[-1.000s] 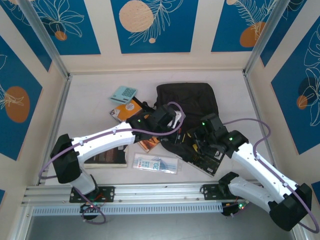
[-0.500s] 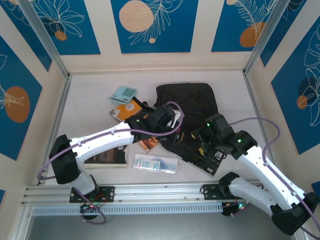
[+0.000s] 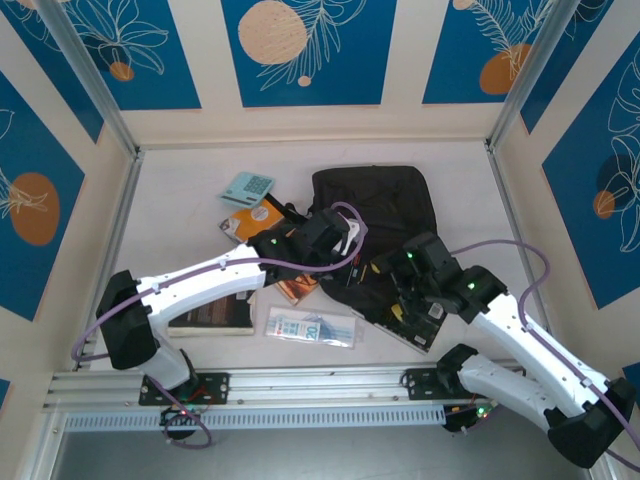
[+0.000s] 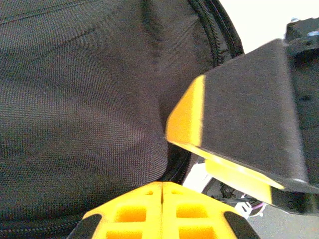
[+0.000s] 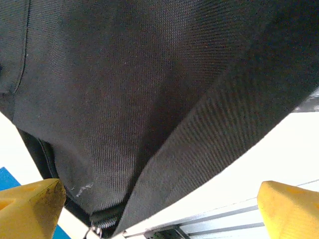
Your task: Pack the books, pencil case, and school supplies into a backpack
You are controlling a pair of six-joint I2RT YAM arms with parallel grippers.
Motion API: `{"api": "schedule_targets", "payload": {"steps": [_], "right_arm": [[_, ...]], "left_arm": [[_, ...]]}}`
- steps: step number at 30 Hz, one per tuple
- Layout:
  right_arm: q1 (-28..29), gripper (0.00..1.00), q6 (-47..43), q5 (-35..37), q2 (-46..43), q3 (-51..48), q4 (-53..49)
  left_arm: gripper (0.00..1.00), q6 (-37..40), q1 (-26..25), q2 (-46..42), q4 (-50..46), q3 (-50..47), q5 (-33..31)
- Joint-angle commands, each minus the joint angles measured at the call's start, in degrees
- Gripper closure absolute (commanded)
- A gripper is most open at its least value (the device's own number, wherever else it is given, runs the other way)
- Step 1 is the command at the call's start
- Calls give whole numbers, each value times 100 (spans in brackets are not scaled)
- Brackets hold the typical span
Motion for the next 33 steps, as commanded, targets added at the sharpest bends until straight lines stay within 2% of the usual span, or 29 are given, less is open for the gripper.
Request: {"api": "schedule_targets", "payload": {"steps": [1,4,7,10,14,15,17,22,26,28,33], "right_arm": [[78,1,365,-93,292,-252,358],[73,1,417,14,388,-342,453],[62,10,410,66,370,-391,556],[62,28,369,137,323,-344,528],[68,63,339,302,263,-202,353],[67,69,317,329,258,-160,304],[64,73,270,358,262,-96,290],[71,73,96,349,337,4,342],[75,93,-137,507,393,40,108],[55,98,-244,640,363,-10,-49],[-160,100,-464,642,160,-319,-147]], "left_arm": [[100,-34,2,-263,94,38,29],[100,-44,2,-291,88,40,36],[100,-41,5,-302,81,18,19],[100,-44,2,-305,126,-53,7],[100,-79,7,-285,205,-144,23],[100,-89,2,-280,217,-155,16],[100,-88,3,-283,218,-179,-1],[100,-79,3,-257,188,-180,-3],[100,-40,8,-316,89,-188,-190],[100,-28,52,-391,11,-219,-331],[100,-97,302,-587,-39,-411,-389]]}}
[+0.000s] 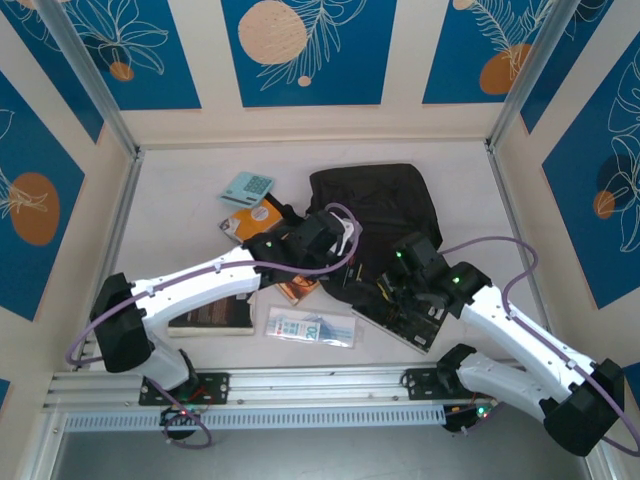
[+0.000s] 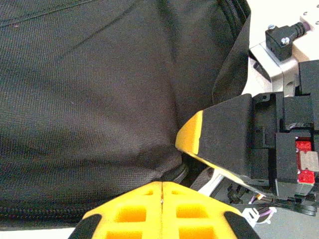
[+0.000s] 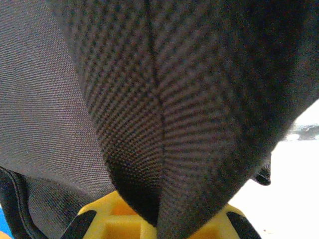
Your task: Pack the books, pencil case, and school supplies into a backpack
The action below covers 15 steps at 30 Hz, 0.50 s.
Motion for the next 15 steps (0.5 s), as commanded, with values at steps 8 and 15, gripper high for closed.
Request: {"api": "schedule_targets", "payload": {"steps": [8,15], "right_arm": [[-822,100,-824,88,-465,-439,-483],[-1578,100,-1601,-378,-472,-528,-293]], "left_arm": [[100,-26,491,-532,-256,-287,-209],[100,56,633,-594,-298,-425,-261]]}}
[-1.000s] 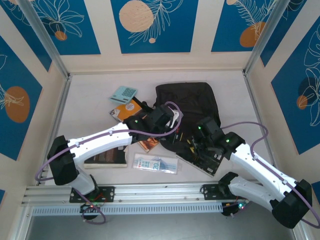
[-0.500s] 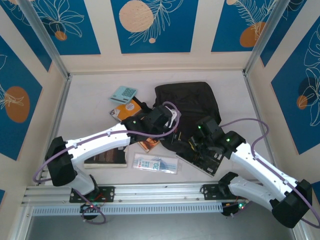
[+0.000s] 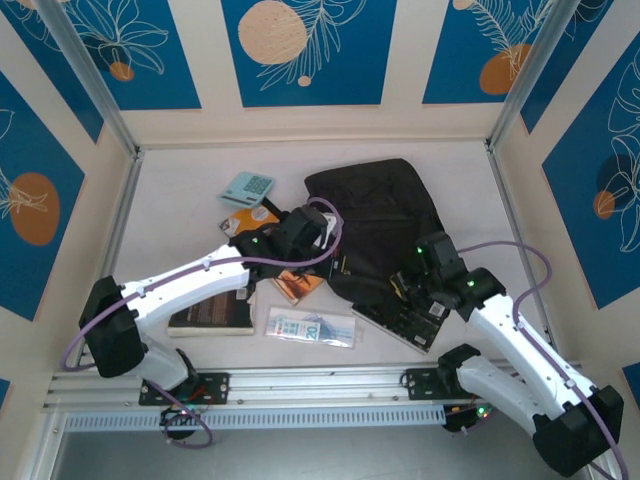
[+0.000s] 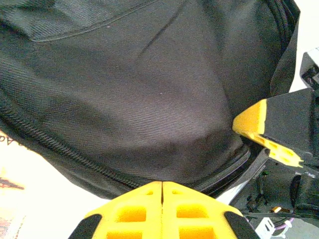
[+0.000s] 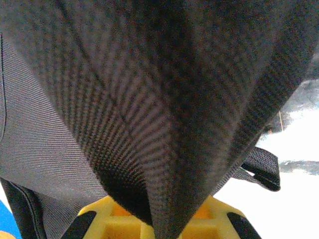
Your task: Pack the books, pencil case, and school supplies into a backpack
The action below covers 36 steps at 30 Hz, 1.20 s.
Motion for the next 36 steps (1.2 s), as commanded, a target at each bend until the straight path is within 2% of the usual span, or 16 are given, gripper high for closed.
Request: {"api": "schedule_targets", "payload": {"steps": [1,11,14,18,21,26,31,36], "right_arm": [[-555,100,-760,86,-36,-193,-255],[-1720,99,-2398,-426,320,-55,220],[-1902,86,-2615,-778,380,-28,406],[-1800,51,-2866,-1160,85,124,672],[-1730,46,-2965,-1025,-230,326,455],[-1633,41,-2271,-1157,-111,735,-531],[-1113,41,-1098,-1041,-489,597,-396],[-335,42,-155,-793,-330,673,-162]], "left_arm": [[100,70,151,-300,-286,-46,-187],[100,274,131,-72,-434,296,45],[100,312,103,153,-440,585,199],[100,404,39,552,-555,1179,321],[100,413,27,736,-577,1462,447],[100,344,-66,873,-497,1626,635],[100,294,-256,905,-427,1654,666],[100,281,-399,893,-423,1616,612]]}}
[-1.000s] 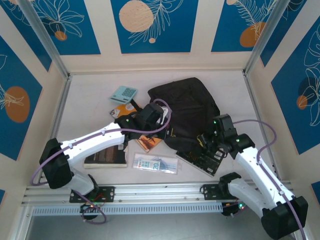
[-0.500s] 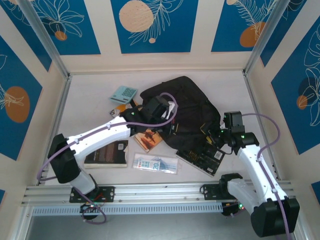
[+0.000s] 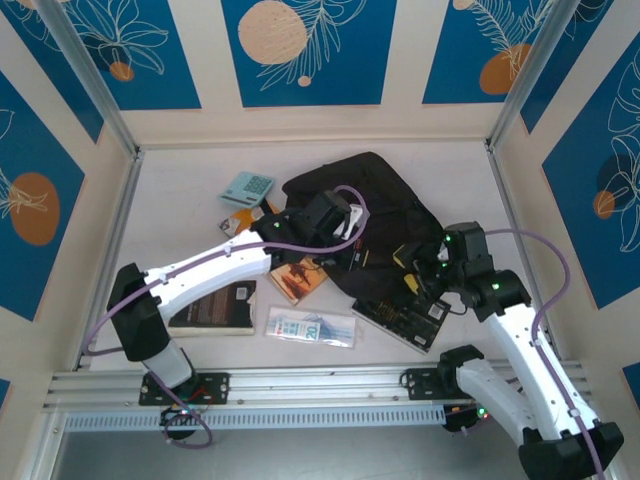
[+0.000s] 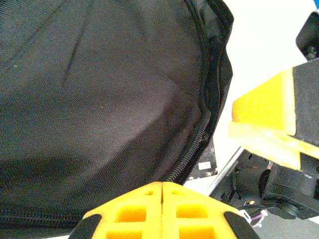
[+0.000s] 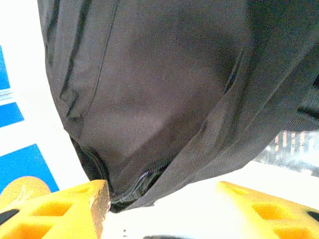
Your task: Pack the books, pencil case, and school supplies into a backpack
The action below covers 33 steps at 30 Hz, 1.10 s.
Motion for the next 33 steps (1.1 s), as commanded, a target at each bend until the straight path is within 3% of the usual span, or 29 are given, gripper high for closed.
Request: {"api": "schedule_targets", "payload": {"steps": [1,5,12,15,28,33], "right_arm": [[569,42,1013,327,136,43,93],[1093,42,1281,583,427,92,344],[1283,46,1422,837,800,-118,918],[1267,56,1529,856,834,-316,1186],[1322,100,1335,1190,807,-266,621],[1329,100,1283,1215,823,-308,523]], "left_arm": [[100,13,-119,-15,92,172,143],[100,-33,-177,-19,154,125,139],[100,-35,-222,-95,180,52,72],[100,-28,-222,-127,165,-14,1],[100,5,64,-364,101,-372,-215],[100,32,260,-488,23,-462,-227]]}}
